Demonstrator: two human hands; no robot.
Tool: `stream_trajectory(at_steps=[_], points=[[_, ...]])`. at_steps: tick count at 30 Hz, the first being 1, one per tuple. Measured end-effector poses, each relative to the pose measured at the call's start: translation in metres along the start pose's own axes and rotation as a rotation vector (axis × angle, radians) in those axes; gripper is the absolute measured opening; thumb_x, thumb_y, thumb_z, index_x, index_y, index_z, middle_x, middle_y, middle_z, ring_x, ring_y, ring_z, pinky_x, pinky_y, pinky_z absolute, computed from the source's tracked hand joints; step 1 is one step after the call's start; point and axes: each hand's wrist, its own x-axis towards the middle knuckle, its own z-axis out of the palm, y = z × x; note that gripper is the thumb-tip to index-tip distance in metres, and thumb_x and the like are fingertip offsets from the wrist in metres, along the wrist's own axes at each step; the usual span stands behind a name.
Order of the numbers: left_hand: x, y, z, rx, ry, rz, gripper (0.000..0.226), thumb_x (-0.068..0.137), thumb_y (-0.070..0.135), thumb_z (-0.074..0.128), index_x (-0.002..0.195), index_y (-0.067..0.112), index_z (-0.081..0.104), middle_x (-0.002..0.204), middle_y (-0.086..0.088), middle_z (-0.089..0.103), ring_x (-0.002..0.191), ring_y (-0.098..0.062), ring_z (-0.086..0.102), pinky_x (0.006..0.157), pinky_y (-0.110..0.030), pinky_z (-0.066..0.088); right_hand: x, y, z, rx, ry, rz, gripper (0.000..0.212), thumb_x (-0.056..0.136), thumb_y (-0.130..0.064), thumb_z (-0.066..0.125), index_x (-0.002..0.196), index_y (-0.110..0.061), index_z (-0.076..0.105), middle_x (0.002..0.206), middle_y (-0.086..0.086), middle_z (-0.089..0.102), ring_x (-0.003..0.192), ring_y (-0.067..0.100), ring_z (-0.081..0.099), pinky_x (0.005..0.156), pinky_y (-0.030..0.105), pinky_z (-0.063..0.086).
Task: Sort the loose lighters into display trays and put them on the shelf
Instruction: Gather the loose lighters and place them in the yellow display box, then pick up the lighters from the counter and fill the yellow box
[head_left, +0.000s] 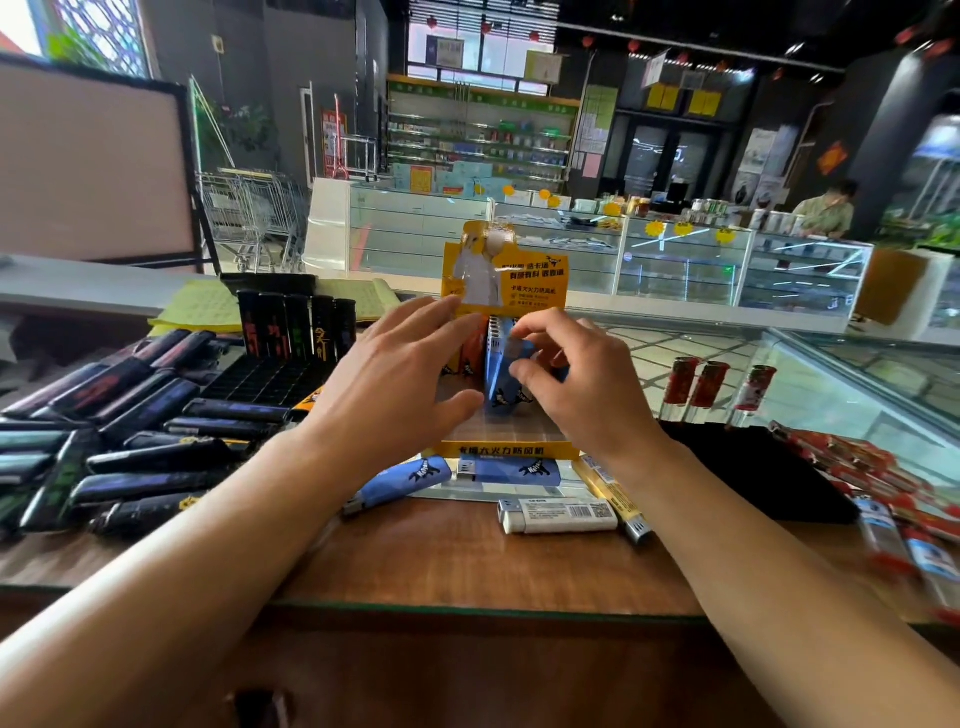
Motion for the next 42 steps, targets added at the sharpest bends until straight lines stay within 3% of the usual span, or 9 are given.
stream_trajectory(at_steps=[3,6,9,15,24,31,34,39,42], points=[[0.0,-0.002,0.002,0.004,-0.015,0.008,0.075,0.083,0.051,0.068,0.148,0.024,0.042,0.156,-0.003,0.038,0.145,-0.026,0.031,0.117,-0.047,0.032,0.001,0.002,0.006,-0.117,0.033,-0.066,0.028,0.084,-0.02,0.074,0.111,-0.018,0.067,0.084,-0.017,0.052,0.09,0.019,0.051,0.076,0.034,0.043],[0.0,-0.002,0.002,-0.007,-0.017,0.005,0.076,0.079,0.056,0.057,0.147,0.025,0.044,0.155,-0.003,0.04,0.144,-0.027,0.033,0.116,-0.049,0.033,0.004,0.009,0.011,-0.233,0.045,-0.126,0.027,0.082,-0.022,0.076,0.107,-0.017,0.069,0.099,-0.003,0.064,0.096,0.023,0.051,0.081,0.033,0.041],[0.0,-0.001,0.001,-0.024,-0.003,0.002,0.075,0.078,0.055,0.056,0.146,0.025,0.046,0.154,-0.003,0.042,0.143,-0.027,0.034,0.116,-0.047,0.032,0.004,0.013,0.013,-0.278,0.043,-0.146,0.03,0.081,-0.025,0.076,0.11,-0.018,0.072,0.101,-0.001,0.065,0.096,0.023,0.051,0.083,0.034,0.044],[-0.001,0.001,0.0,-0.075,0.053,-0.001,0.068,0.08,0.051,0.059,0.142,0.023,0.052,0.148,-0.003,0.05,0.14,-0.026,0.04,0.113,-0.044,0.035,0.009,0.006,-0.005,-0.209,0.016,-0.088,0.033,0.09,-0.031,0.058,0.119,-0.02,0.068,0.115,-0.004,0.065,0.111,0.017,0.047,0.092,0.029,0.037],[-0.01,0.021,-0.011,-0.075,0.089,0.038,0.055,0.082,0.042,0.06,0.132,0.018,0.062,0.135,0.0,0.061,0.127,-0.025,0.052,0.104,-0.041,0.043,-0.012,-0.003,-0.035,-0.25,-0.021,-0.057,0.034,0.09,-0.033,0.052,0.117,-0.02,0.068,0.116,-0.005,0.066,0.113,0.014,0.05,0.089,0.019,0.031],[-0.036,0.045,-0.014,-0.096,0.048,0.129,0.042,0.082,0.039,0.061,0.117,0.017,0.069,0.112,0.001,0.069,0.106,-0.024,0.059,0.086,-0.039,0.052,-0.064,0.003,-0.055,-0.287,-0.102,-0.02,0.035,0.089,-0.033,0.052,0.115,-0.017,0.069,0.115,-0.003,0.067,0.111,0.016,0.053,0.092,0.021,0.034],[-0.036,0.05,-0.008,-0.06,0.044,0.19,0.038,0.082,0.035,0.062,0.114,0.016,0.07,0.105,0.001,0.07,0.099,-0.025,0.061,0.08,-0.037,0.054,-0.076,0.005,-0.057,-0.291,-0.097,0.011,0.034,0.089,-0.033,0.053,0.116,-0.019,0.069,0.119,-0.004,0.067,0.118,0.018,0.054,0.101,0.031,0.039],[-0.036,0.052,0.008,-0.063,0.031,0.196,0.03,0.086,0.028,0.068,0.112,0.016,0.07,0.108,0.001,0.07,0.099,-0.023,0.061,0.079,-0.036,0.054,-0.081,0.0,-0.053,-0.287,-0.1,0.016,0.035,0.09,-0.035,0.052,0.116,-0.02,0.068,0.12,-0.004,0.066,0.12,0.018,0.052,0.102,0.031,0.038],[-0.035,0.054,0.012,-0.086,-0.023,0.185,0.032,0.088,0.037,0.064,0.113,0.018,0.07,0.111,0.003,0.069,0.102,-0.02,0.059,0.08,-0.034,0.055,-0.083,-0.002,-0.046,-0.267,-0.088,-0.008,0.033,0.089,-0.033,0.052,0.114,-0.018,0.069,0.116,-0.003,0.067,0.115,0.014,0.05,0.104,0.03,0.037]])
